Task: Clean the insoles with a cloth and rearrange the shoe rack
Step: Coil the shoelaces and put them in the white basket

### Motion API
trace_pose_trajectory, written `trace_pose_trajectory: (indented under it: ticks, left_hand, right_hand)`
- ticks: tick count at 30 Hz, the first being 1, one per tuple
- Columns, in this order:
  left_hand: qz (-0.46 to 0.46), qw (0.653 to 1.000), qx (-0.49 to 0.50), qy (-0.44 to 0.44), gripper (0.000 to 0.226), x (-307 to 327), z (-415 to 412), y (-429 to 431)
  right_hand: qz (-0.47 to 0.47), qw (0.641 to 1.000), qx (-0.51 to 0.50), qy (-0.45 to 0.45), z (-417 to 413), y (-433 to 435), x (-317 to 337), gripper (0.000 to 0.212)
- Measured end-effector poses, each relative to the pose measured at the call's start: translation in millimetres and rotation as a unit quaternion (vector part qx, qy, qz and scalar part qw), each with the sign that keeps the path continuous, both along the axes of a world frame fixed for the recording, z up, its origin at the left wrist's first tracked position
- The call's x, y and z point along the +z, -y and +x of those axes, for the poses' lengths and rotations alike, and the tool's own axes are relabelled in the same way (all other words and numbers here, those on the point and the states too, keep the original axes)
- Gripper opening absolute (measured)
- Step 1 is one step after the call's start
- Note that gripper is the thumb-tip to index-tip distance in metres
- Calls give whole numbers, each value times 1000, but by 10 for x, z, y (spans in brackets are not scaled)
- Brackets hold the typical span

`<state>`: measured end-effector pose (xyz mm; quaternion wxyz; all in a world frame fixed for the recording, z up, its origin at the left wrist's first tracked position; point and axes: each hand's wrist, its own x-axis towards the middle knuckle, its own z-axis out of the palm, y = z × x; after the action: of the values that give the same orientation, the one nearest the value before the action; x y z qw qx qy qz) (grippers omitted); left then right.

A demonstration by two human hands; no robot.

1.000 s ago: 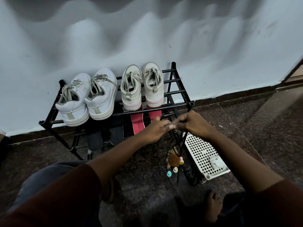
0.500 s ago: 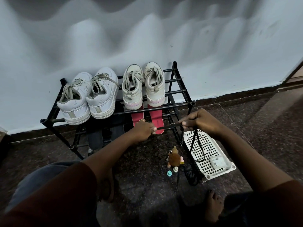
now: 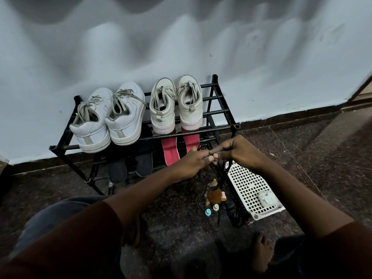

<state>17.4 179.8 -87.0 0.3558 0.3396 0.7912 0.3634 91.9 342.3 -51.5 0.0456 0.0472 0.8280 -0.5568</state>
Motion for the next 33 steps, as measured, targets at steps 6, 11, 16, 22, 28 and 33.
trace_pose_trajectory:
  ticks: [6,11,16,22,28,33]
  left_hand:
    - [8,1000,21,5,27,37,-42,24]
    - [-70,997,20,-17,29,17,-146,98]
    - [-197,975,-15,-104,26,-51,-257,167]
    - [-122,992,-6,-32,42,-29,-176,151]
    - [5,999,1,36,39,122,-46,47]
    - [1,996,39,79,28,90,-65,23]
  right_hand:
    - [-17,1000,-22,14,13,-33,26,17]
    - [32,998,-20,44,11,-133,2,14]
    - [42,997,-34,48,24,-218,-2,14]
    - [53,998,-30,14,-22,-125,-16,13]
    - [61,998,0,7,-36,23,-36,10]
    - [27,1000,-7,-3,-18,40,-72,13]
